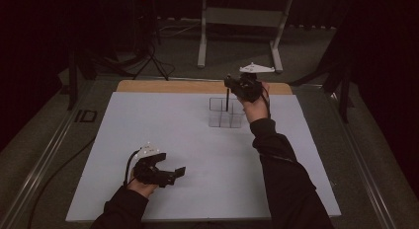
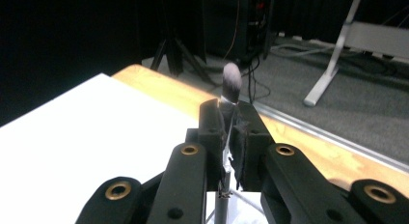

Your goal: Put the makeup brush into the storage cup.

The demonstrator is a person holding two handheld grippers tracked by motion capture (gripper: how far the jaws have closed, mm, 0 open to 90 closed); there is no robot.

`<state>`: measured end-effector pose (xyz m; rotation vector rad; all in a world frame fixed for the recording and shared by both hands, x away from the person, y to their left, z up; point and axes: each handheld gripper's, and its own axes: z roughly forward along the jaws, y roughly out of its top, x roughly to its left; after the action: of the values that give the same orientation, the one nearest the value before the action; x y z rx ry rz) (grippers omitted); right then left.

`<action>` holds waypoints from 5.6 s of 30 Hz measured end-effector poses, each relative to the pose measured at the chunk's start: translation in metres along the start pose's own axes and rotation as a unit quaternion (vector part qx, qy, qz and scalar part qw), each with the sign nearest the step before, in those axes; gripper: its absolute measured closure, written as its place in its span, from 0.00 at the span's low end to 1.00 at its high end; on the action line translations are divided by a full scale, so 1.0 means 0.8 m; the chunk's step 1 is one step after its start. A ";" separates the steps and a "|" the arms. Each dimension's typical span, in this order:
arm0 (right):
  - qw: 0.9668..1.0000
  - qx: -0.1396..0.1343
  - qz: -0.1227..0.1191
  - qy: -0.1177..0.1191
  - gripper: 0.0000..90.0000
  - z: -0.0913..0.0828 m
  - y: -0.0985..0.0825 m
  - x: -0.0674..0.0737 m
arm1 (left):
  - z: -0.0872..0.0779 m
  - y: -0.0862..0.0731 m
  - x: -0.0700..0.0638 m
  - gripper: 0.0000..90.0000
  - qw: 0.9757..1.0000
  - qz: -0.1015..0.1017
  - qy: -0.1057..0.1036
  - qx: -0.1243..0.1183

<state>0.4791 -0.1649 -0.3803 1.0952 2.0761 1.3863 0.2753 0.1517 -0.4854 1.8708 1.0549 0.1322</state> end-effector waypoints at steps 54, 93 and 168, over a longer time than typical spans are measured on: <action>0.996 0.068 -0.013 0.049 0.15 -0.038 -0.031 0.020 | 0.003 0.000 -0.002 0.02 1.000 0.017 0.001 0.011; 0.981 0.030 -0.055 0.181 0.14 -0.139 -0.123 0.056 | -0.050 0.024 0.004 0.02 0.993 0.094 -0.073 -0.019; 0.976 0.068 -0.060 0.200 0.15 -0.214 -0.275 0.018 | -0.074 -0.066 0.060 0.02 0.990 0.094 -0.089 -0.063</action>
<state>0.2669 -0.2959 -0.5058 0.7700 2.5070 1.5203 0.2438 0.2357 -0.5098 1.8280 0.7335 0.1352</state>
